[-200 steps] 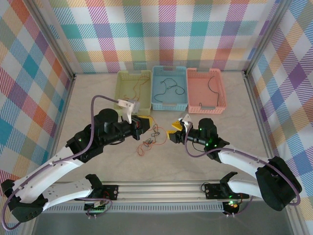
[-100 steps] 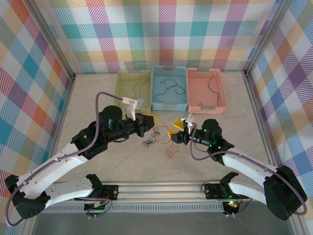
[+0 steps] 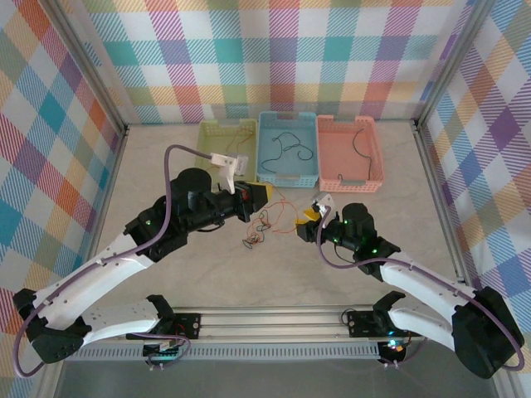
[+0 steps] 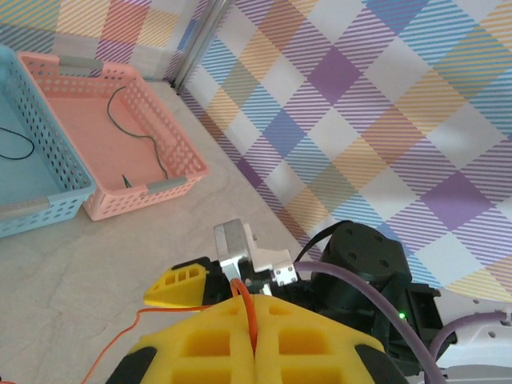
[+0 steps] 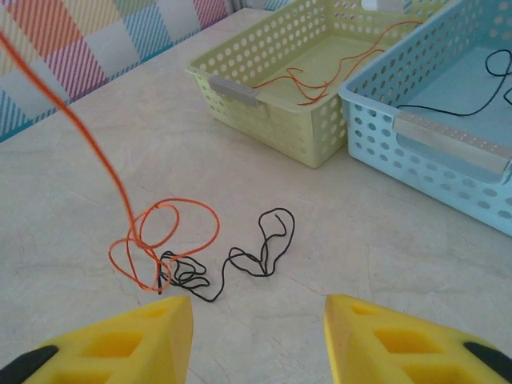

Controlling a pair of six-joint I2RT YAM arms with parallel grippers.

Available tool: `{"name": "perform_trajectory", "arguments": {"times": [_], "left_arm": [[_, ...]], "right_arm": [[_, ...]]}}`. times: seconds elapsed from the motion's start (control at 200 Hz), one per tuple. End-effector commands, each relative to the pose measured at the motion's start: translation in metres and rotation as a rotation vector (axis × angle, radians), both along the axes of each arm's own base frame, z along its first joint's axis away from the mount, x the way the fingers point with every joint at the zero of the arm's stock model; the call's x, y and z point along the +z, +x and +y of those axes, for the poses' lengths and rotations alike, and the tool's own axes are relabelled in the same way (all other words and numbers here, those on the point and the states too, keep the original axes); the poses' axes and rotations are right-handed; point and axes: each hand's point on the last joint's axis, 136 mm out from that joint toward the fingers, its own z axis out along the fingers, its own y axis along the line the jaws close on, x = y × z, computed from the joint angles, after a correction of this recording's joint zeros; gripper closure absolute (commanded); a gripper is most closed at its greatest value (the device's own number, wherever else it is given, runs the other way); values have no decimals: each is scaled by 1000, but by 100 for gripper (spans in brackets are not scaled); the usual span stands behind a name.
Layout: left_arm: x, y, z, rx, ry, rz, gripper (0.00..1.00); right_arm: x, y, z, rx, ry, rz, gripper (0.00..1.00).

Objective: Untangle the cables

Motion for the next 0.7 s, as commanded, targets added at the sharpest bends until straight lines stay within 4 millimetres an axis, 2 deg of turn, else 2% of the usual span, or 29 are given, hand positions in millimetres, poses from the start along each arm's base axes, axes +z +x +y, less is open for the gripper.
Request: {"name": "perform_trajectory", "arguments": {"times": [0.0, 0.09, 0.105, 0.195, 0.28, 0.475, 0.695], "left_arm": [[25, 2, -2, -2, -24, -49, 100], [39, 3, -8, -19, -40, -65, 100], [33, 3, -9, -24, -20, -45, 100], [42, 2, -16, -53, -31, -47, 100], [49, 1, -22, -79, -41, -49, 100], [63, -1, -28, -112, -53, -62, 100], [73, -3, -32, -134, -68, -67, 100]], "right_arm": [[11, -11, 14, 110, 30, -23, 53], [8, -18, 25, 193, 46, -6, 53], [8, -19, 27, 204, 48, -2, 53], [7, -22, 34, 248, 58, 17, 52], [4, -16, 35, 233, 54, 26, 52], [-3, -12, 37, 224, 32, 53, 59], [-6, -6, 41, 228, 18, 72, 59]]}}
